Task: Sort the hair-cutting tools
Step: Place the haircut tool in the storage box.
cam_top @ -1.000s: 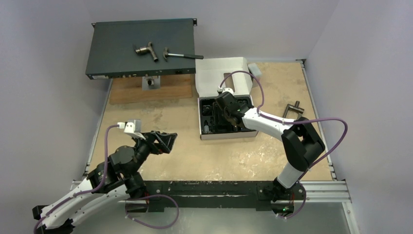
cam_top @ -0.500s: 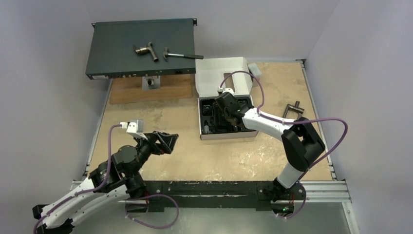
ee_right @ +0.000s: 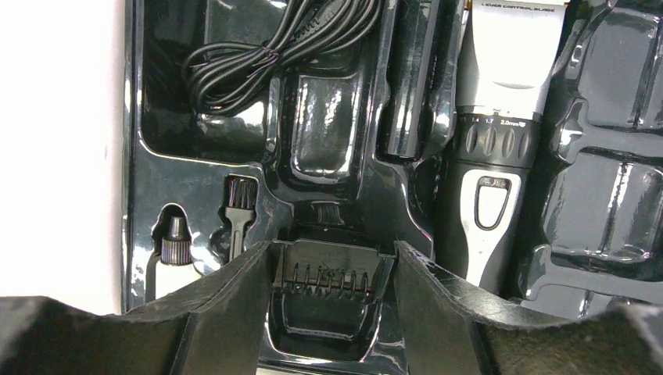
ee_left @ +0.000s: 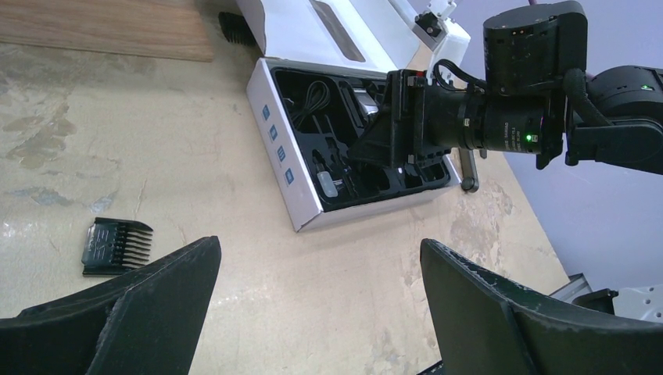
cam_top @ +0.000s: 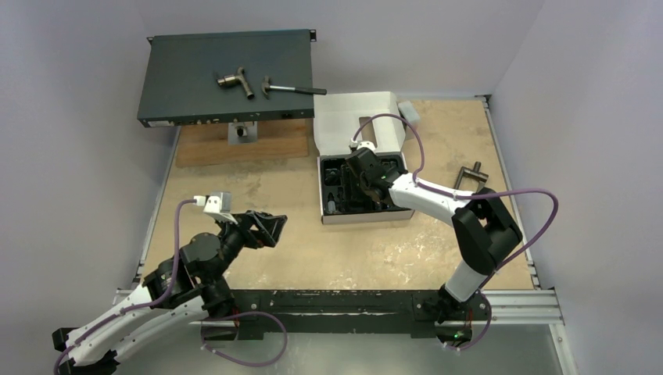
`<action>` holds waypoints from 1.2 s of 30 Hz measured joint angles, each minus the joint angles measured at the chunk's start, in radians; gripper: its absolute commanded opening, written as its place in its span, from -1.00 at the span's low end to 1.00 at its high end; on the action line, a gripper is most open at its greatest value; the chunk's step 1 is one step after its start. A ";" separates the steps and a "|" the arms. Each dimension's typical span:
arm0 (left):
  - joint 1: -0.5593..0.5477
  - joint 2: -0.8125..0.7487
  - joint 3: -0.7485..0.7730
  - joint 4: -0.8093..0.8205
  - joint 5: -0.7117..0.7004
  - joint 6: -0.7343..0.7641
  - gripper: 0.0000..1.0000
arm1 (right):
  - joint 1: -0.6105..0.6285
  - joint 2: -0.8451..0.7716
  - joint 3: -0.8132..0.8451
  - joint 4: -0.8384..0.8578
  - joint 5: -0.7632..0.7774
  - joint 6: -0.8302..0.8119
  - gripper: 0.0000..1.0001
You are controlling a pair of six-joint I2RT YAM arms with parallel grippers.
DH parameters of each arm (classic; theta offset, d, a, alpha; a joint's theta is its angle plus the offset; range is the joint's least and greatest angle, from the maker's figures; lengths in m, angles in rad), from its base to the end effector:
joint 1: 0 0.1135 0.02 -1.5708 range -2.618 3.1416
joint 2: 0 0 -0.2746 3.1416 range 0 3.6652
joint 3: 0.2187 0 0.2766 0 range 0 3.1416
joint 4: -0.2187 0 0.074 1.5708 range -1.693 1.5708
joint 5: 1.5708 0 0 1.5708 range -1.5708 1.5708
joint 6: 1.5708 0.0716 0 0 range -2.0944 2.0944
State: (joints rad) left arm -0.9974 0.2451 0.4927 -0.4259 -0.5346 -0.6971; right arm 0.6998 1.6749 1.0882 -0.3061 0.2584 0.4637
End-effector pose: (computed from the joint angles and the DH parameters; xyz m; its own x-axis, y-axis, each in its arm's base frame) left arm 0.1034 -0.0929 0.2804 -0.3632 -0.4559 -0.8126 0.2839 0.7765 -0.5625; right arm 0.3151 0.2413 0.1756 -0.7565 -0.0717 -0.6500 -0.1808 0.9782 0.1025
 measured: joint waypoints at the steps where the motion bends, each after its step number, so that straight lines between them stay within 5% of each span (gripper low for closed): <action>1: 0.000 0.000 0.000 0.000 0.000 0.000 1.00 | 0.000 0.000 0.000 0.000 -0.002 0.000 0.18; 21: 0.000 0.013 0.000 0.011 0.007 0.000 1.00 | 0.000 -0.041 0.000 -0.047 -0.010 0.001 0.23; 24: 0.000 0.014 0.000 0.014 0.007 -0.001 1.00 | 0.000 -0.085 -0.003 -0.061 -0.005 0.002 0.03; 27: 0.000 0.014 0.000 0.014 0.007 -0.002 1.00 | 0.000 -0.159 -0.037 -0.042 -0.007 0.002 -0.61; 30: 0.000 0.014 0.000 0.014 0.008 -0.005 1.00 | 0.000 -0.221 -0.087 -0.013 -0.013 0.004 -0.98; 36: 0.000 0.026 0.000 0.013 0.007 -0.028 1.00 | 0.000 -0.181 -0.152 0.033 -0.030 0.006 -1.00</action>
State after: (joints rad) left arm -0.9974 0.2707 0.4923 -0.4133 -0.5274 -0.7250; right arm 0.6998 1.4937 0.9360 -0.2729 0.2287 0.4698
